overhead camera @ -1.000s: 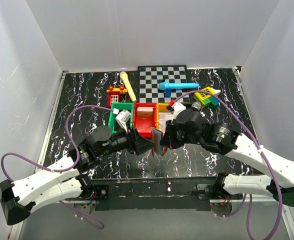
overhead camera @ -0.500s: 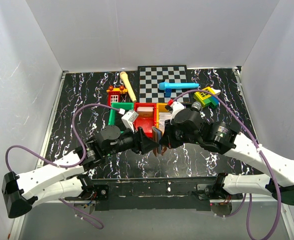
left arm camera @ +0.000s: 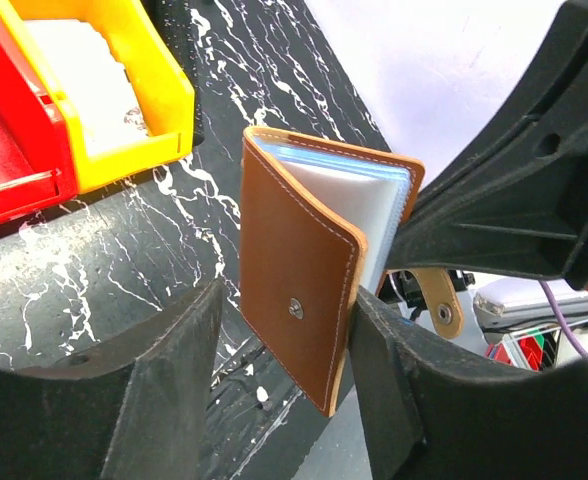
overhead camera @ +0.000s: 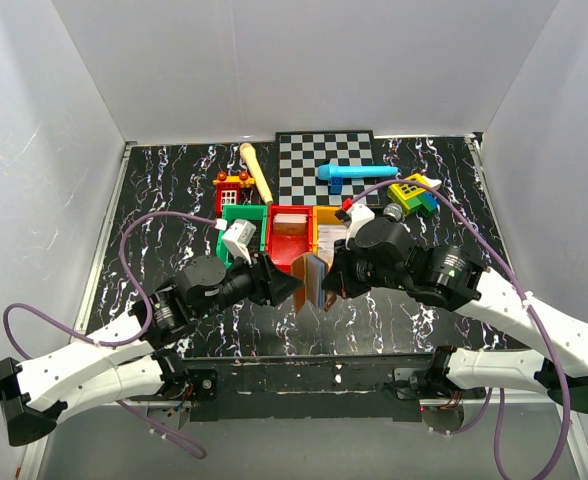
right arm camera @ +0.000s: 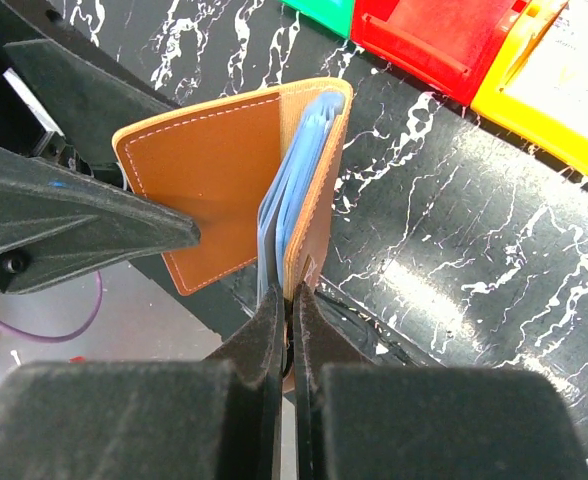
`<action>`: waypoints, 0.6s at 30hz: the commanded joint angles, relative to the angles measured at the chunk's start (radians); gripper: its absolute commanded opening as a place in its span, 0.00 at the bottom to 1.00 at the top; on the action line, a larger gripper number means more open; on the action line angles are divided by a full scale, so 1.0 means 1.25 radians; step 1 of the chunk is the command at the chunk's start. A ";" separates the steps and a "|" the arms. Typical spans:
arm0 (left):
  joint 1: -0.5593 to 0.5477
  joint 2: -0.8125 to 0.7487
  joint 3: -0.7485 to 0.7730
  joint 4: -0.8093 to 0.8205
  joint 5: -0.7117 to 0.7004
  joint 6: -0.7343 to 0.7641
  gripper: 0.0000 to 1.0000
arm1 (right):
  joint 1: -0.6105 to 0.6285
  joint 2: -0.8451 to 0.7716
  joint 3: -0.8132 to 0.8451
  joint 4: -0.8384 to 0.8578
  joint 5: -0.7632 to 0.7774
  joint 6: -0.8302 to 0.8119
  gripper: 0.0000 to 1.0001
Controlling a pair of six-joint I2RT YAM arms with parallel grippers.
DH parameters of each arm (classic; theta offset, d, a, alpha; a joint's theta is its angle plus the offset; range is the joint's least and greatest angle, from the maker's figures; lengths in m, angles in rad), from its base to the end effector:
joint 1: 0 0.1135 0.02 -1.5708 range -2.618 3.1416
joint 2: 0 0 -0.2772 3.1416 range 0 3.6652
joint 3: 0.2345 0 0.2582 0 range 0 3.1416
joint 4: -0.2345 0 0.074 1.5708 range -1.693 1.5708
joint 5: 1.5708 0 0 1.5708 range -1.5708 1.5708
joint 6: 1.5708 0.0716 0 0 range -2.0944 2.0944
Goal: Take the credit cards out of the card holder
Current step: Open the card holder.
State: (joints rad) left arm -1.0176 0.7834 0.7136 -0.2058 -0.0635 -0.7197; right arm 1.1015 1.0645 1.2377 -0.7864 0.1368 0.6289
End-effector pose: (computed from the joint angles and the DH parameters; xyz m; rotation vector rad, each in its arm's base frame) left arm 0.1185 -0.1833 0.3119 0.2503 1.9933 -1.1186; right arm 0.1178 0.2107 0.3749 -0.4589 2.2552 0.8066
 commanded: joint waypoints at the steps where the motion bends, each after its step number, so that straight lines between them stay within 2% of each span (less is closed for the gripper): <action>1: 0.003 0.004 0.017 -0.010 -0.028 0.016 0.53 | 0.006 -0.010 0.047 0.013 -0.010 0.012 0.01; 8: 0.003 0.025 0.007 0.060 -0.007 0.022 0.60 | 0.010 0.028 0.075 -0.037 0.044 0.006 0.01; 11: 0.003 0.024 -0.009 0.098 -0.014 0.030 0.66 | 0.010 0.037 0.074 -0.040 0.053 0.004 0.01; 18: 0.002 0.026 -0.009 0.108 -0.028 0.032 0.70 | 0.009 0.054 0.093 -0.052 0.069 -0.002 0.01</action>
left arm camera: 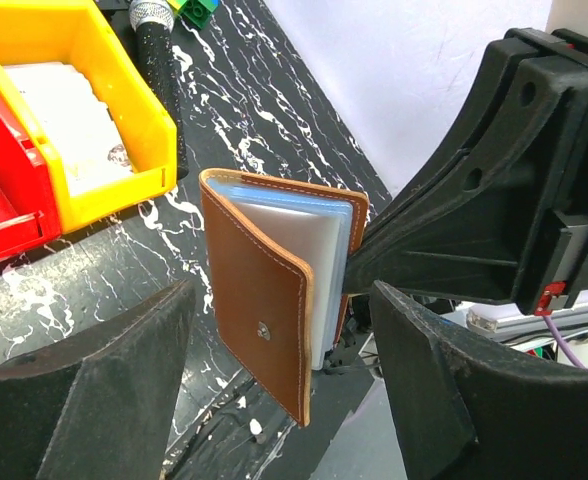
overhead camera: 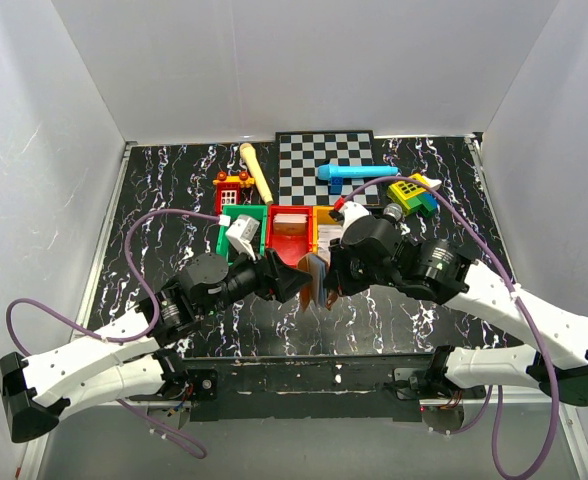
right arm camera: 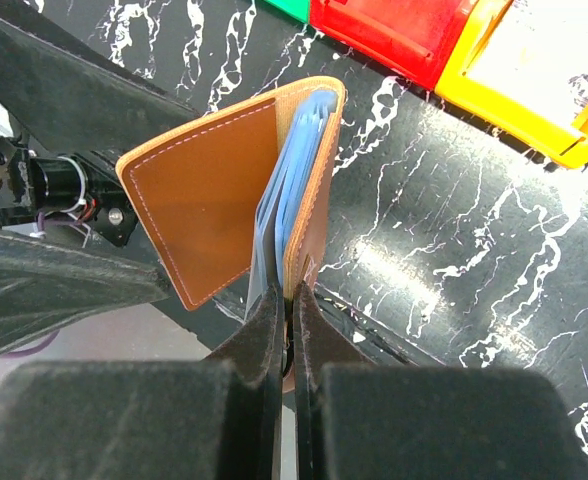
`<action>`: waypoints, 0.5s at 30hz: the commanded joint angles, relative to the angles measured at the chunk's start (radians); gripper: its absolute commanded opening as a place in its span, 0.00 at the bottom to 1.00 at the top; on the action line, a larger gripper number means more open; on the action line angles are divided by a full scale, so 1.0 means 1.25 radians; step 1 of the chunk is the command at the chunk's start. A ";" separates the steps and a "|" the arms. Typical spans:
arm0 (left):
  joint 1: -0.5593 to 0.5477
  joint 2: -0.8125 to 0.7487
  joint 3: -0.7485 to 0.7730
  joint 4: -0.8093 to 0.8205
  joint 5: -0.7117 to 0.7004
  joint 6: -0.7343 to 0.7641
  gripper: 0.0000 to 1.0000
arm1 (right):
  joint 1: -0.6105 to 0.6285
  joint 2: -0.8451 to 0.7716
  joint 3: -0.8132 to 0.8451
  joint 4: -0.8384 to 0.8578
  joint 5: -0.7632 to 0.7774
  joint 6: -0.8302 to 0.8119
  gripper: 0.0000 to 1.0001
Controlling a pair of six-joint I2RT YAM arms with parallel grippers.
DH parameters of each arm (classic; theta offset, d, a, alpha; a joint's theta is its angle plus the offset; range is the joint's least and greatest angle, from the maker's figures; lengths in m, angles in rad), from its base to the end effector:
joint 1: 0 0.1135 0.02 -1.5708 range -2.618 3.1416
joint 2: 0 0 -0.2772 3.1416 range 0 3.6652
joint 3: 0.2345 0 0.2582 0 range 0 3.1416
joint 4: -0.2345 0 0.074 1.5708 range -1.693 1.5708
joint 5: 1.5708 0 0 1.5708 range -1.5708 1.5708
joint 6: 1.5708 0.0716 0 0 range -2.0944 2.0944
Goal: Take the credit cards out of the card holder
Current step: Open the card holder.
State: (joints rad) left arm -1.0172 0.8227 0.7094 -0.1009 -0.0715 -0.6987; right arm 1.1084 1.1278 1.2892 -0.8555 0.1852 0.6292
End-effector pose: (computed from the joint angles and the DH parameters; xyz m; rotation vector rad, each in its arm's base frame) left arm 0.1252 -0.1928 0.3170 0.2525 1.9248 -1.1376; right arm 0.1235 0.2182 0.3712 -0.4583 2.3074 0.7003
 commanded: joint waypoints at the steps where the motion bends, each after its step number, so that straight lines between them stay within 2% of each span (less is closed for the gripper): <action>1: 0.001 -0.004 -0.007 0.025 -0.021 0.017 0.70 | 0.004 0.005 0.053 0.006 0.026 -0.004 0.01; 15: -0.042 0.065 0.018 0.033 -0.065 0.046 0.69 | 0.005 0.027 0.079 0.024 -0.001 0.008 0.01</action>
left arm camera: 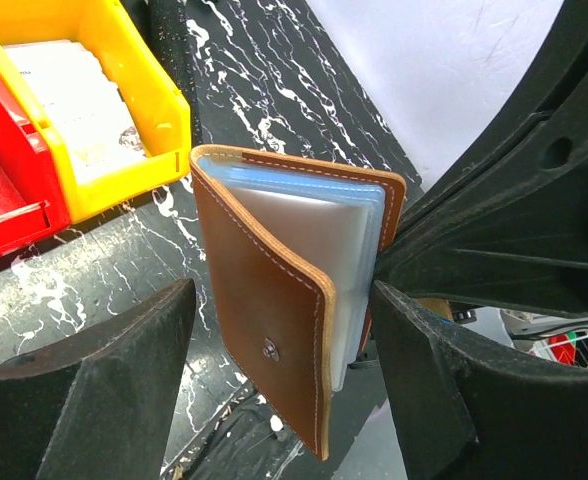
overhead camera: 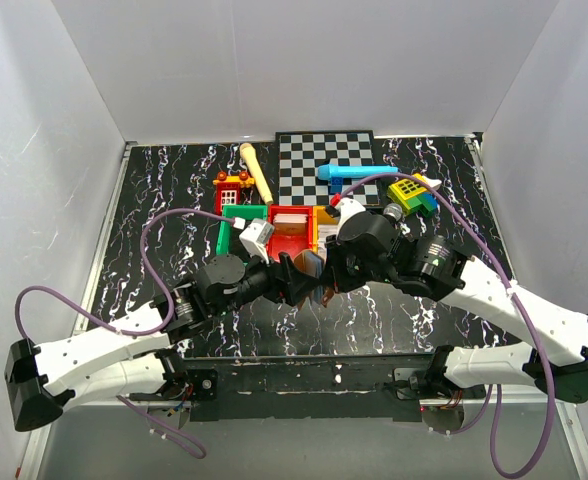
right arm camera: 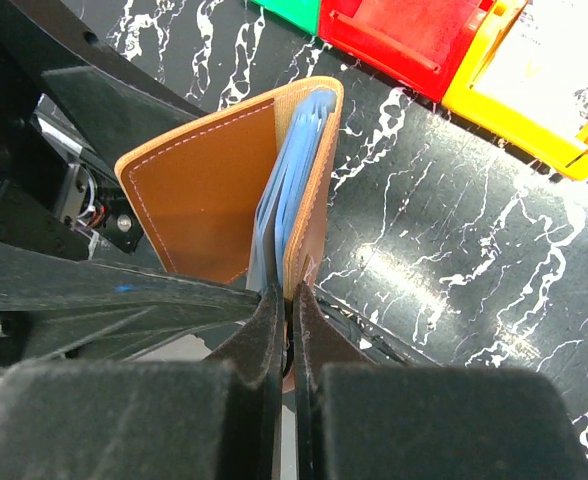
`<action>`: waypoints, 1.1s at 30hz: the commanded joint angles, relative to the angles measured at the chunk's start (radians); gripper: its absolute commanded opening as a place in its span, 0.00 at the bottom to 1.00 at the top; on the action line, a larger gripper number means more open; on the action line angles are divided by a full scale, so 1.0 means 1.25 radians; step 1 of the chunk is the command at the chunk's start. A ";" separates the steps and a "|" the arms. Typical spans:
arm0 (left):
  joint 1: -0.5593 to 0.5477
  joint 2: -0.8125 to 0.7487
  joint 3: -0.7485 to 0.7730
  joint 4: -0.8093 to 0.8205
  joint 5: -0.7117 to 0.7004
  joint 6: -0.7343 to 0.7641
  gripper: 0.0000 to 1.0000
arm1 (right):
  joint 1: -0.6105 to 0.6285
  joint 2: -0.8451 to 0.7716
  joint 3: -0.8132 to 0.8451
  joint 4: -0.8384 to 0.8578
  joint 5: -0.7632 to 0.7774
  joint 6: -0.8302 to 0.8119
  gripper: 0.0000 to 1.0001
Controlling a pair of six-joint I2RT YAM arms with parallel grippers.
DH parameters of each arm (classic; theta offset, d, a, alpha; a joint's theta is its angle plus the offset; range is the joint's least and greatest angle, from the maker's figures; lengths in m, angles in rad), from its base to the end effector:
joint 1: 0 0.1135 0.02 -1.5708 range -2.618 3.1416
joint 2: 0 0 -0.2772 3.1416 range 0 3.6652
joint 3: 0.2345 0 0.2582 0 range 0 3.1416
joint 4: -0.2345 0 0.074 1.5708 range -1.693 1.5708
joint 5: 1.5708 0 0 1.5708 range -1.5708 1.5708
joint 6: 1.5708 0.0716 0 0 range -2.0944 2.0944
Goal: Take the credit cards out of the card holder
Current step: Open the card holder.
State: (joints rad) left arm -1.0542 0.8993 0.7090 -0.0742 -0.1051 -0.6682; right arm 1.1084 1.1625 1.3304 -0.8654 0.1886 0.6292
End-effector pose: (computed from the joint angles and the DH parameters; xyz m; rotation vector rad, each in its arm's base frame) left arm 0.1279 -0.2099 0.3040 0.3018 1.9600 -1.0823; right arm 0.1272 0.2250 0.3763 -0.4572 2.3090 0.6943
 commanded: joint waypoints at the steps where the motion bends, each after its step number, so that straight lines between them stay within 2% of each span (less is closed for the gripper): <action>1: -0.014 0.003 0.017 0.011 -0.045 0.018 0.69 | 0.005 0.000 0.046 0.036 -0.010 0.011 0.01; 6: -0.018 0.001 0.013 0.004 -0.062 0.011 0.67 | 0.007 0.000 0.045 0.041 -0.018 0.013 0.01; 16: -0.018 -0.027 0.000 -0.039 -0.115 -0.016 0.51 | 0.010 -0.013 0.038 0.046 -0.022 0.018 0.01; 28: -0.018 -0.105 -0.047 -0.049 -0.118 -0.032 0.31 | 0.012 -0.048 -0.002 0.070 -0.032 0.016 0.01; 31: -0.018 -0.125 -0.055 -0.054 -0.126 -0.036 0.33 | 0.010 -0.053 -0.008 0.075 -0.032 0.017 0.01; 33: -0.018 -0.139 -0.058 -0.058 -0.126 -0.035 0.50 | 0.010 -0.053 -0.006 0.073 -0.029 0.016 0.01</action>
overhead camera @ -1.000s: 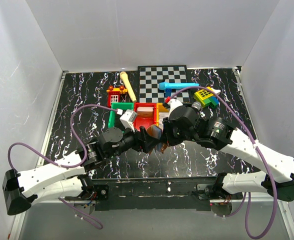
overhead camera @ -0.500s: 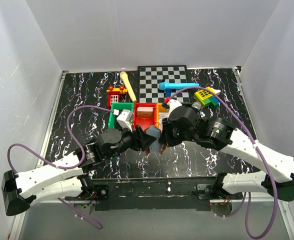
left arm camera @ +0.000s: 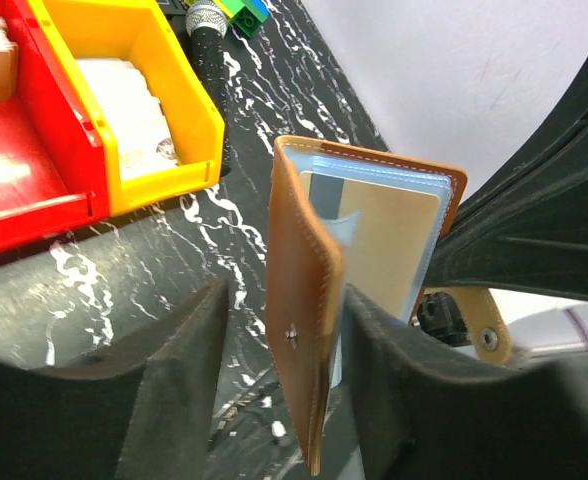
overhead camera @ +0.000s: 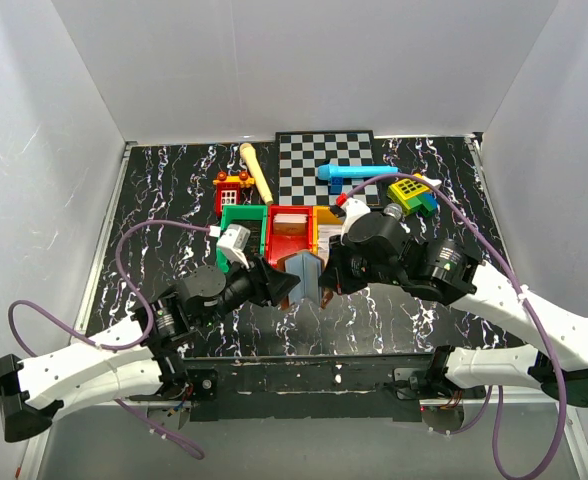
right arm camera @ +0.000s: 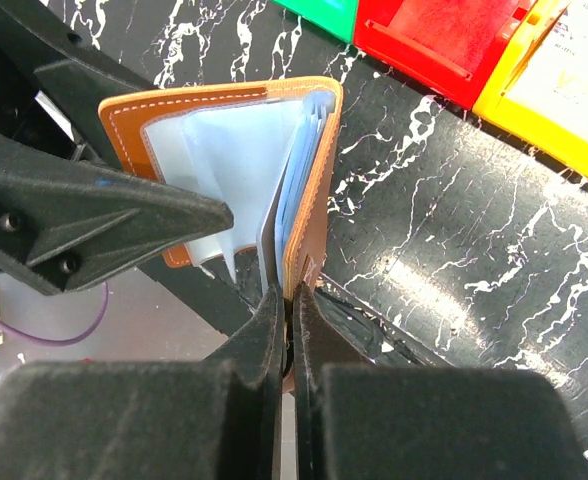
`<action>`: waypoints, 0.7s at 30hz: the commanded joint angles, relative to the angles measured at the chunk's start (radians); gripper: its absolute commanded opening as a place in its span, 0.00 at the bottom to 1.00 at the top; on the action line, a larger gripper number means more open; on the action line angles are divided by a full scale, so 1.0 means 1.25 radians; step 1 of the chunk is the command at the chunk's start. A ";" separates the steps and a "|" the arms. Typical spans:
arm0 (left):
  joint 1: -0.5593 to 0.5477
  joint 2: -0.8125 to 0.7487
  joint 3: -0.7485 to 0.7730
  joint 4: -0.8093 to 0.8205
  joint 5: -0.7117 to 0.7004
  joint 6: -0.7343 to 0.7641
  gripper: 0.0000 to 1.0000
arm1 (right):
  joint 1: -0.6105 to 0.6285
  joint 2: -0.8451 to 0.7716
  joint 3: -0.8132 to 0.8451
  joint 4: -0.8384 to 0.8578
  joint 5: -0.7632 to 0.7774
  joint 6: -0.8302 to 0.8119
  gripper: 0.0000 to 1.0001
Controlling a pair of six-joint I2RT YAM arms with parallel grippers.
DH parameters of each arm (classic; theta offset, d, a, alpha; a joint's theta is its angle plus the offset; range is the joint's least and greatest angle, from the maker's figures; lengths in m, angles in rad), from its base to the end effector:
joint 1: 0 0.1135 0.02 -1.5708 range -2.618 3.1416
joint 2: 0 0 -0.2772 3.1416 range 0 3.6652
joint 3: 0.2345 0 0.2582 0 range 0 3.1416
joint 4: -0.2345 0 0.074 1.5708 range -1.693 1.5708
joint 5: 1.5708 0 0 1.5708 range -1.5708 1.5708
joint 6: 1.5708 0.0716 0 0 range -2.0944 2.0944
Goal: Take the credit cards out of the card holder
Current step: Open the card holder.
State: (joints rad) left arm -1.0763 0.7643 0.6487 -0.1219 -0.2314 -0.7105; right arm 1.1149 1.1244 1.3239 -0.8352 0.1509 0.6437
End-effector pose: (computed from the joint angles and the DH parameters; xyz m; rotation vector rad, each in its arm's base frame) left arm 0.1169 -0.1823 0.3022 0.1771 1.9252 -1.0401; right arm 0.1202 0.2207 0.3861 -0.4552 2.2752 0.7900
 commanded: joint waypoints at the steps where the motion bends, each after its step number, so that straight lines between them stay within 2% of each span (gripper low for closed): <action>1: 0.000 -0.035 -0.008 -0.022 -0.025 -0.001 0.57 | 0.005 -0.020 -0.001 0.047 0.001 0.005 0.01; 4: 0.001 -0.043 -0.005 -0.004 -0.008 0.011 0.67 | 0.005 -0.011 0.006 0.037 0.011 0.007 0.01; 8: 0.001 -0.042 -0.006 0.038 0.030 0.046 0.73 | 0.005 0.009 0.024 0.017 0.033 0.007 0.01; 21: 0.000 0.021 0.028 0.053 0.035 0.063 0.78 | 0.008 0.054 0.072 -0.033 0.087 -0.007 0.01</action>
State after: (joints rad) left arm -1.0763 0.7712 0.6441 -0.0662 -0.1791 -0.6647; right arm 1.1152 1.1908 1.3491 -0.8822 0.2173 0.6426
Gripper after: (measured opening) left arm 0.768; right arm 0.043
